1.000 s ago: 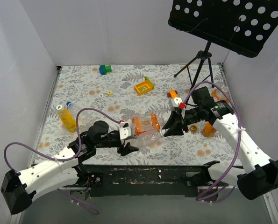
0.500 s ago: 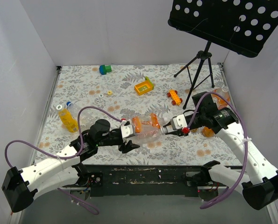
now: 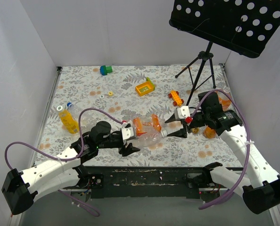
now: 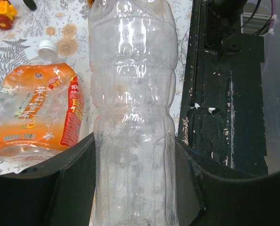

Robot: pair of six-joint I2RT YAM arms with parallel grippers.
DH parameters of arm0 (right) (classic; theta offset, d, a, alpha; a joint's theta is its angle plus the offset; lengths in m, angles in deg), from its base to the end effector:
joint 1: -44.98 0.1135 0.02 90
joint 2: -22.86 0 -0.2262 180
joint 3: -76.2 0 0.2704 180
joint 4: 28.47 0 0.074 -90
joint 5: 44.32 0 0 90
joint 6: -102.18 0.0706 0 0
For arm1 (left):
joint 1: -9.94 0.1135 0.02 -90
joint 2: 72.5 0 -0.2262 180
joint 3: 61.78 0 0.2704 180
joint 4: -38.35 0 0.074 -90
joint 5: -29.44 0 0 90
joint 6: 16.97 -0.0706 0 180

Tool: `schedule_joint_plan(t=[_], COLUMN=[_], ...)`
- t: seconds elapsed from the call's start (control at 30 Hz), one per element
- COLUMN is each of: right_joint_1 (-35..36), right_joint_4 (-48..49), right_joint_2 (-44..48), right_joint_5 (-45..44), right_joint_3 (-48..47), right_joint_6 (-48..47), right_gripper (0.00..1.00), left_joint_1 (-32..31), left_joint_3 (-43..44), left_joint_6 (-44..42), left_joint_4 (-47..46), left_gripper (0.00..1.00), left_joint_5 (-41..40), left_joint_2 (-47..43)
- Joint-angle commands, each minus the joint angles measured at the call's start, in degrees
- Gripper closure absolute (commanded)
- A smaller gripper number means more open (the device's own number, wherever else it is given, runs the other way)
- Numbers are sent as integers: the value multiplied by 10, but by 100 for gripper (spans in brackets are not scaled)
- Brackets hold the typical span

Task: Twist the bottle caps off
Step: Unscrew the bottle cap from the plastic bottle.

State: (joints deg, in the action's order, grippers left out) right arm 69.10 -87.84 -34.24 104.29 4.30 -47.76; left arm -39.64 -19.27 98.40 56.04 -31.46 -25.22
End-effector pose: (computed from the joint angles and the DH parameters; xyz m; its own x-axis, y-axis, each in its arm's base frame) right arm 0.1921 0.1520 0.2948 0.3438 -0.3400 -0.8753 -0.9390 -0.1346 -0.3165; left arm 0.1433 -0.2213 0.2054 -0.6337 0.1667 -0.7554 0.7582 0.3274 -0.5638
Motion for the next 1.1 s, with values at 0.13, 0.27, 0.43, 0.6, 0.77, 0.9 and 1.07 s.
schedule_joint_plan(t=[0.13,0.27,0.43,0.6,0.77,0.9,1.07], right_joint_1=[-43,-45,-47,-48,-43,-37,-35], right_joint_4=[88,160,182,211,217,229,226], right_joint_2=[16,23,30,34,23,17,2], right_joint_5=[91,58,-10,-4,10,13,25], right_joint_3=[-19,-1,26,72,96,99,79], right_joint_6=[235,477,610,650,664,671,677], right_gripper=[31,27,27,27,28,30,37], left_joint_1=[0,0,0,0,0,0,0], left_joint_3=[-15,-19,-22,-17,-17,-14,-14], left_joint_6=[20,35,42,45,50,52,54], left_joint_4=[2,-8,-23,-27,-37,-41,-42], left_gripper=[100,100,100,100,100,100,100], left_joint_5=[8,3,-1,-2,-3,0,1], left_joint_2=[-25,-40,-39,-31,-29,-22,-20])
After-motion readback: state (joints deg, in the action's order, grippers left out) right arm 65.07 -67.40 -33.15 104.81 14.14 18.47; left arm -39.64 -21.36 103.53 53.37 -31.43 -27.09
